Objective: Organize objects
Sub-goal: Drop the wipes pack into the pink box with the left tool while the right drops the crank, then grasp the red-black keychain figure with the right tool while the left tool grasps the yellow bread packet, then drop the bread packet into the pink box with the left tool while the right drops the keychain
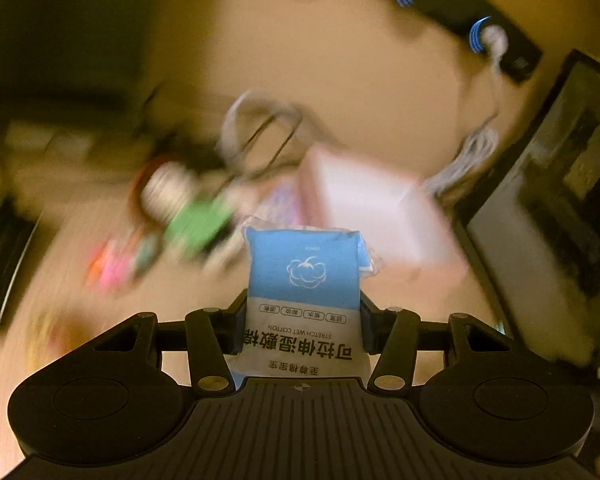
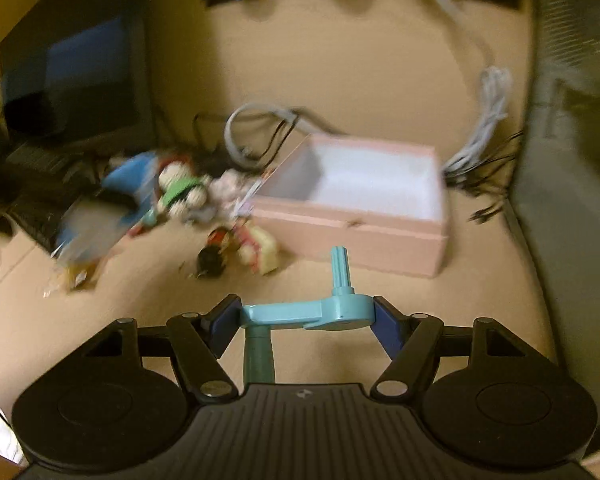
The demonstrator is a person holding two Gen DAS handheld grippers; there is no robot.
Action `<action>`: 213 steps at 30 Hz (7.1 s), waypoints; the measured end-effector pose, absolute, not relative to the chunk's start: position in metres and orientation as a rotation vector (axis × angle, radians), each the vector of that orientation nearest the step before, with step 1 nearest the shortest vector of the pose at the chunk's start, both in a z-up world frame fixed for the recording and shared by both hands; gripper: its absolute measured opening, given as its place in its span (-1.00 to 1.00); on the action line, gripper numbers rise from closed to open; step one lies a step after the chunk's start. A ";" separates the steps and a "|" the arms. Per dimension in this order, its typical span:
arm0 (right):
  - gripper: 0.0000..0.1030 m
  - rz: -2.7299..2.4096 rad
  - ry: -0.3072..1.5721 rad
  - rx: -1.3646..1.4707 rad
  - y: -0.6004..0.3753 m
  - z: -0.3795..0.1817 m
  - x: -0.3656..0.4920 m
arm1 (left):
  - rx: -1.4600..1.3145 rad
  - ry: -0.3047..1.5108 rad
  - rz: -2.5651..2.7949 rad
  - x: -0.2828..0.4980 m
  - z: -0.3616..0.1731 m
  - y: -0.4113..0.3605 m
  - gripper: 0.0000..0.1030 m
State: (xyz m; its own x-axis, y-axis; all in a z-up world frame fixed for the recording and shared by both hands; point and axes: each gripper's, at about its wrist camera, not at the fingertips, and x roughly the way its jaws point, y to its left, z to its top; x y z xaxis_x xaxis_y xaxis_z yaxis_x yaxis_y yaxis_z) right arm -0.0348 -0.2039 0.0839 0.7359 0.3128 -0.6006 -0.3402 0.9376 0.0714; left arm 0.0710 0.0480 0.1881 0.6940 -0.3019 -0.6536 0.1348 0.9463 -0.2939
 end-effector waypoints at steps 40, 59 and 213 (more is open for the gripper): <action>0.56 0.337 0.747 0.105 -0.188 0.115 0.173 | -0.437 0.837 -0.056 -0.025 0.126 0.111 0.04; -0.06 0.399 0.970 0.157 -0.179 0.062 0.181 | -0.414 0.768 0.123 -0.061 0.145 0.161 0.04; 0.59 0.168 0.859 -0.008 -0.190 0.079 -0.023 | -0.651 0.852 0.143 0.167 0.132 0.135 0.11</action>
